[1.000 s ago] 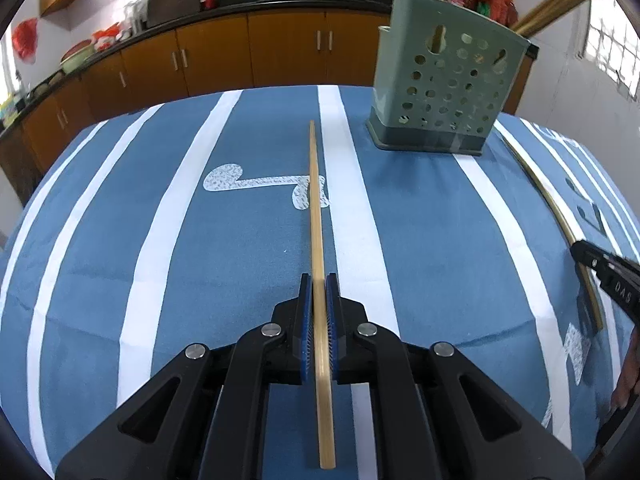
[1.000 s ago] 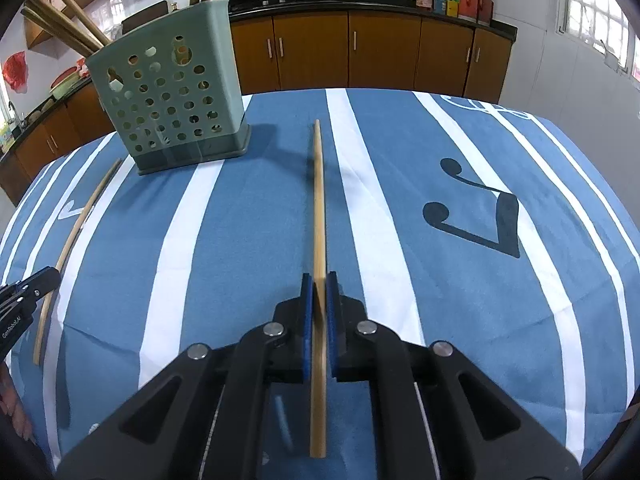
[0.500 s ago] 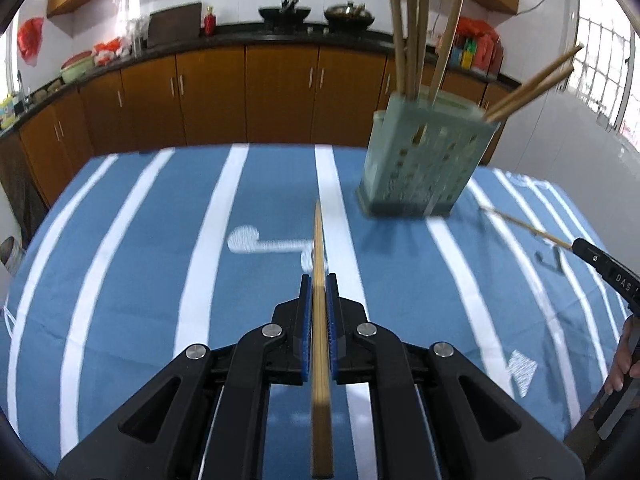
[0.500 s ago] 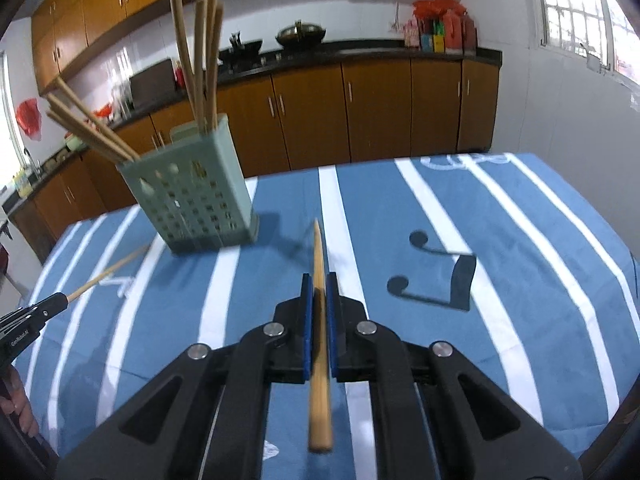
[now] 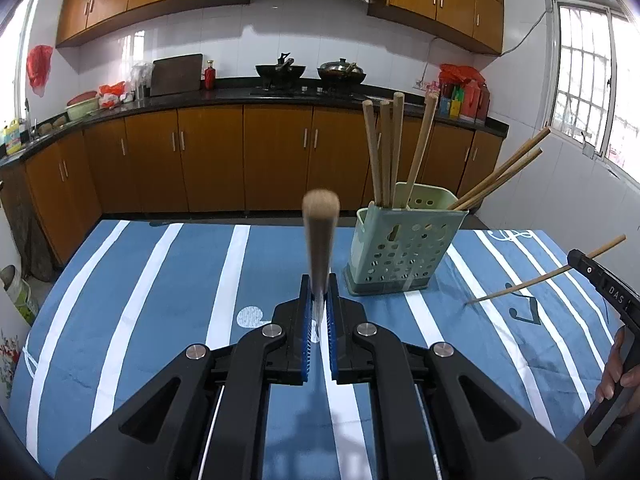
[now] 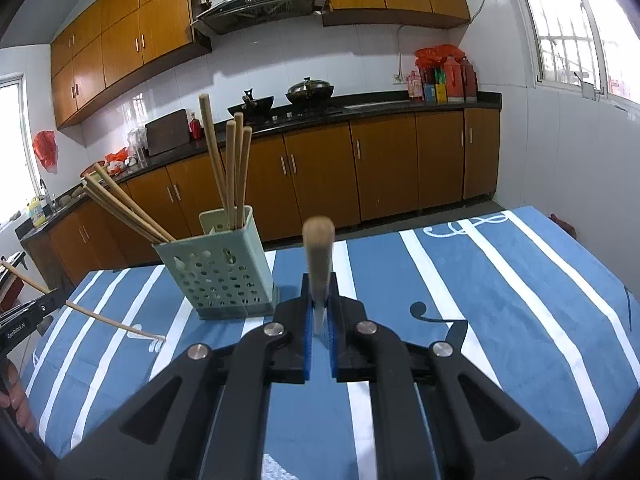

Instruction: Organize utensils

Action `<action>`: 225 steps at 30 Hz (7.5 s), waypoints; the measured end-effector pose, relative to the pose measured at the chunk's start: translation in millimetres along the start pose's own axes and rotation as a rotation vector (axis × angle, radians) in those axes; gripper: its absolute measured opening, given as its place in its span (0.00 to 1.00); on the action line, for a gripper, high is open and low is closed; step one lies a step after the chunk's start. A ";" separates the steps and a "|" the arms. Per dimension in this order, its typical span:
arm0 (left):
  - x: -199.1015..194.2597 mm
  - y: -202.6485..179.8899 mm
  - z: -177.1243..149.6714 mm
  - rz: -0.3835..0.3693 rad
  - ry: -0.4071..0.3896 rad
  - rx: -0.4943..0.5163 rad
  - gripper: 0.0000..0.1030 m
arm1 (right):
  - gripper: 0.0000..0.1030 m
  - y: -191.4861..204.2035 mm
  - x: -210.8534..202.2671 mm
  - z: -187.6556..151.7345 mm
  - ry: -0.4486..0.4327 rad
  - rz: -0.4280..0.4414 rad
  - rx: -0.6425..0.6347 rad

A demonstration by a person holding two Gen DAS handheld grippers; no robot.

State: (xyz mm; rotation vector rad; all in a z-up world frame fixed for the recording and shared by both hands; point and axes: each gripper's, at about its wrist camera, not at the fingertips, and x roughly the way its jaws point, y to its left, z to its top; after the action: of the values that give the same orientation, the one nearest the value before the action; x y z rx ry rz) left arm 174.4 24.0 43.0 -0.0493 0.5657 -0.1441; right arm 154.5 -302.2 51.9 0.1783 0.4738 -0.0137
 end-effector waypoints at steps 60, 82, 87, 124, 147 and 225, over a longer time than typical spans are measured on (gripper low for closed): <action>34.5 -90.4 117.6 -0.088 -0.028 0.123 0.08 | 0.13 99.3 29.3 134.8 -0.008 0.178 -0.133; -57.9 -36.4 65.3 0.001 -0.230 0.046 0.64 | 0.83 61.0 -71.0 68.3 -0.253 0.135 -0.140; -70.5 -25.7 31.4 0.041 -0.231 0.043 0.81 | 0.96 65.9 -86.4 40.9 -0.289 0.115 -0.178; -86.0 -26.3 -85.5 0.106 -0.217 0.049 0.98 | 0.96 66.5 -96.3 -86.3 -0.184 0.011 -0.199; -73.4 -30.8 -116.5 0.100 -0.158 0.053 0.98 | 0.96 60.0 -80.0 -112.0 -0.114 0.001 -0.168; -73.1 -31.2 -118.0 0.098 -0.167 0.047 0.98 | 0.96 53.6 -82.0 -114.0 -0.118 0.002 -0.147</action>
State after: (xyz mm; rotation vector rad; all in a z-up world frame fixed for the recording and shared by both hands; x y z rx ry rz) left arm 46.2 3.2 -15.0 0.0124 0.3966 -0.0575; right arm 32.8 -231.9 -1.6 0.0334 0.3557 0.0123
